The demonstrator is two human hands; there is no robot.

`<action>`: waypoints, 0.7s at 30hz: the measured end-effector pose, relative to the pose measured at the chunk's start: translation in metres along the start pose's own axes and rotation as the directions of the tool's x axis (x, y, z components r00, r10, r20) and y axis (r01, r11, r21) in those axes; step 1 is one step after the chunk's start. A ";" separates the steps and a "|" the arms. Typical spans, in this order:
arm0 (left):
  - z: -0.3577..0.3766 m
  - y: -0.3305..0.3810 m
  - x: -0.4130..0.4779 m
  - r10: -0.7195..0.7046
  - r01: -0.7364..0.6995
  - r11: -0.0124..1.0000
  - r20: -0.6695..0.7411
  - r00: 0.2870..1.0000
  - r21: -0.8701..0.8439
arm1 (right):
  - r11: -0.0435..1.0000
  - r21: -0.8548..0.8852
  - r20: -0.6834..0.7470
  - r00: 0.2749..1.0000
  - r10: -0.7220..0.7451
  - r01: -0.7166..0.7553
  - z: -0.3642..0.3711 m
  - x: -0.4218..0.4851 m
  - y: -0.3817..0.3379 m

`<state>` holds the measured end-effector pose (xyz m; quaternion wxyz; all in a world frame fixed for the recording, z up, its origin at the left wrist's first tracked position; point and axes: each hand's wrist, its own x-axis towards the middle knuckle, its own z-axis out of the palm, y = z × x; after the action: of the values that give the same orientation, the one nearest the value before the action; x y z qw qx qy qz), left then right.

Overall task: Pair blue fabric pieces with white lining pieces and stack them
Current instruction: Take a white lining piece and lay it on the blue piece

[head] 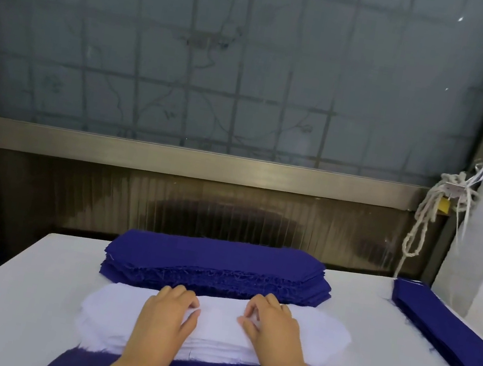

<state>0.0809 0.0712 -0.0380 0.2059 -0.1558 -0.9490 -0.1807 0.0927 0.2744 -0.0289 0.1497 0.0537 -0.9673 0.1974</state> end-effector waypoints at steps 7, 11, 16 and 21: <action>0.006 -0.012 0.000 0.005 -0.005 0.998 0.004 1.000 -0.064 | 0.998 -0.068 -0.092 0.995 -0.023 0.017 0.022 0.002 0.008; 0.011 -0.012 -0.001 -0.008 0.008 1.000 0.028 1.000 -0.009 | 0.997 -0.071 -0.111 0.993 -0.049 0.042 0.027 0.002 0.010; 0.011 -0.011 -0.003 -0.050 0.047 0.994 0.031 0.998 0.098 | 0.989 -0.141 -0.098 0.994 -0.048 0.034 0.027 0.002 0.008; 0.011 -0.011 -0.004 -0.084 0.080 0.992 0.035 0.996 0.099 | 0.989 -0.139 -0.063 0.997 -0.052 0.042 0.025 0.002 0.006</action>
<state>0.0767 0.0653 -0.0519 0.1871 -0.1099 -0.9662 -0.1395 0.0830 0.2699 -0.0528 0.1897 0.0595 -0.9716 0.1286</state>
